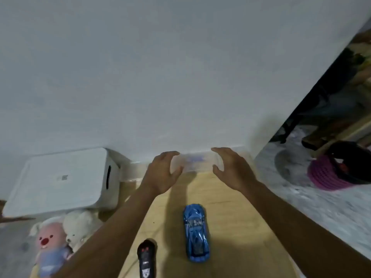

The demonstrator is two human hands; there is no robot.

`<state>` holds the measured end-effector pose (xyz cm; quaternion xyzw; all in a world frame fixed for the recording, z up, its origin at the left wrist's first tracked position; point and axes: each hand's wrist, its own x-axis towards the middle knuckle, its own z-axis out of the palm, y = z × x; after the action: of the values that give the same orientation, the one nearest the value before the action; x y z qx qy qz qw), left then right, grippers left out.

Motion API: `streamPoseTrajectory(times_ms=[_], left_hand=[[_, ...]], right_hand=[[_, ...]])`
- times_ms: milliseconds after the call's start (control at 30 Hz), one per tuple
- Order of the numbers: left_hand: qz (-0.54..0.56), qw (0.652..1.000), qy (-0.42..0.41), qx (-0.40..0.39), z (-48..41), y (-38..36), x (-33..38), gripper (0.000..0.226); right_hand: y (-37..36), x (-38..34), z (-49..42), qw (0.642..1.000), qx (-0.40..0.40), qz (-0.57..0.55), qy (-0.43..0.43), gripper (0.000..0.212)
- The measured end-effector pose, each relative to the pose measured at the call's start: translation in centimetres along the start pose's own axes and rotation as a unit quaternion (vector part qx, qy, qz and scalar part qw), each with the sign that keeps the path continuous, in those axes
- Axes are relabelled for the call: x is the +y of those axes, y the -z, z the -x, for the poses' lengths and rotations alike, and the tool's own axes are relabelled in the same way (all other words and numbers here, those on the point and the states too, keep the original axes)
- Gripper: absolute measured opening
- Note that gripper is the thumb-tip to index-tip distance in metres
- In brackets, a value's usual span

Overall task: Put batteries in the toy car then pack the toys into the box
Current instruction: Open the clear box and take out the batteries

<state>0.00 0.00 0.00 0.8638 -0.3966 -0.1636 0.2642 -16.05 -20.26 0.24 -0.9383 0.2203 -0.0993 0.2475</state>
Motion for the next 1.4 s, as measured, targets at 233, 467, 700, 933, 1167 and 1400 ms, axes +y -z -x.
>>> streamPoseTrajectory(times_ms=[233,467,700,933,1167,1400], left_hand=[[-0.08,0.997,0.017,-0.014,-2.8,-4.9,-3.0,0.068],[-0.171,0.985,-0.029,-0.004,-4.1,-6.8,-4.7,0.051],[-0.244,0.966,-0.087,0.022,-4.7,-7.4,-4.9,0.044],[-0.307,0.943,-0.117,0.047,-4.5,-7.6,-4.5,0.042],[-0.306,0.944,-0.113,0.052,-4.4,-7.5,-4.5,0.034],[-0.287,0.95,-0.116,0.049,-4.1,-7.5,-4.6,0.041]], right_hand=[[-4.8,3.1,-3.1,0.988,-0.102,0.095,0.061,0.053],[-8.8,4.3,-3.8,0.98,-0.041,0.157,0.115,0.048],[-9.9,5.4,-3.9,0.957,-0.017,0.235,0.167,0.041],[-10.1,5.5,-3.8,0.95,0.018,0.243,0.198,0.037],[-9.8,5.5,-4.0,0.957,0.021,0.205,0.204,0.039],[-9.4,5.2,-4.1,0.965,0.014,0.176,0.193,0.039]])
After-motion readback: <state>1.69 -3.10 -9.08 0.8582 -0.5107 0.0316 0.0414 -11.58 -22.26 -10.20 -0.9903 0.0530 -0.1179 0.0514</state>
